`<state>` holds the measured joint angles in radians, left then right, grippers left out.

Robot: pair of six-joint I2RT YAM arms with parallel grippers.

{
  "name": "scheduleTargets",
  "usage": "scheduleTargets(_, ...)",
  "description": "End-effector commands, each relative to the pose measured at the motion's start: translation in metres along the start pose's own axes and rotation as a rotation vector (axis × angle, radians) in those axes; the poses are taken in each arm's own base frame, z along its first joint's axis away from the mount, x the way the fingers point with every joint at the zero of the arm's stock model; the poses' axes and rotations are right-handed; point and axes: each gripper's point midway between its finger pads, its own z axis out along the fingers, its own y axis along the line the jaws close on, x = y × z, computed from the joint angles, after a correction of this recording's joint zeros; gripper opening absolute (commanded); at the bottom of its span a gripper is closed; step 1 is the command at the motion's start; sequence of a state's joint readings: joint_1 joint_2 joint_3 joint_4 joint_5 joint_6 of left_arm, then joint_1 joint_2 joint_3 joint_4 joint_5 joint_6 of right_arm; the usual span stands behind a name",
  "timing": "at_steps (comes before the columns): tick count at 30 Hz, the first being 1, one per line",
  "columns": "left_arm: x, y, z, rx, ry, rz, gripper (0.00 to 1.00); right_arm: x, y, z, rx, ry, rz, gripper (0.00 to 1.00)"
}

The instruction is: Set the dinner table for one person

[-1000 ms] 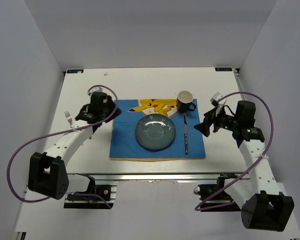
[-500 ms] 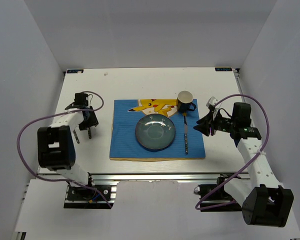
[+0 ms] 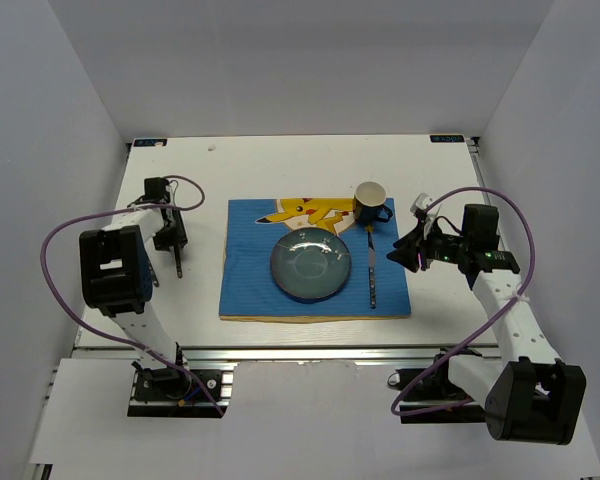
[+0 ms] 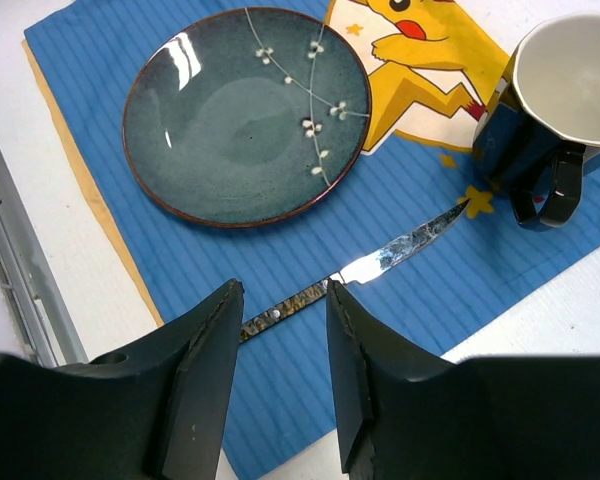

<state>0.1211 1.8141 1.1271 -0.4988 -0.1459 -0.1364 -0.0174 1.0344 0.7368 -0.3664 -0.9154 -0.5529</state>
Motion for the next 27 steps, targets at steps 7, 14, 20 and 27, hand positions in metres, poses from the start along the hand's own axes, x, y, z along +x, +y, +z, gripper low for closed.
scheduleTargets(7,0.017,-0.009,0.009,0.095,0.02,-0.008,0.3,-0.018,-0.011,0.0,0.018,-0.02,-0.03,0.45)
scheduleTargets(14,0.036,-0.012,0.008,0.129,0.025,-0.035,0.11,-0.025,-0.012,-0.002,0.027,-0.024,-0.046,0.45)
scheduleTargets(20,0.022,-0.022,-0.012,0.214,-0.035,-0.048,0.0,-0.025,-0.008,-0.004,0.027,-0.027,-0.048,0.45)
scheduleTargets(27,-0.008,-0.041,-0.055,0.348,-0.14,-0.051,0.0,-0.025,-0.005,-0.006,0.024,-0.03,-0.051,0.45)
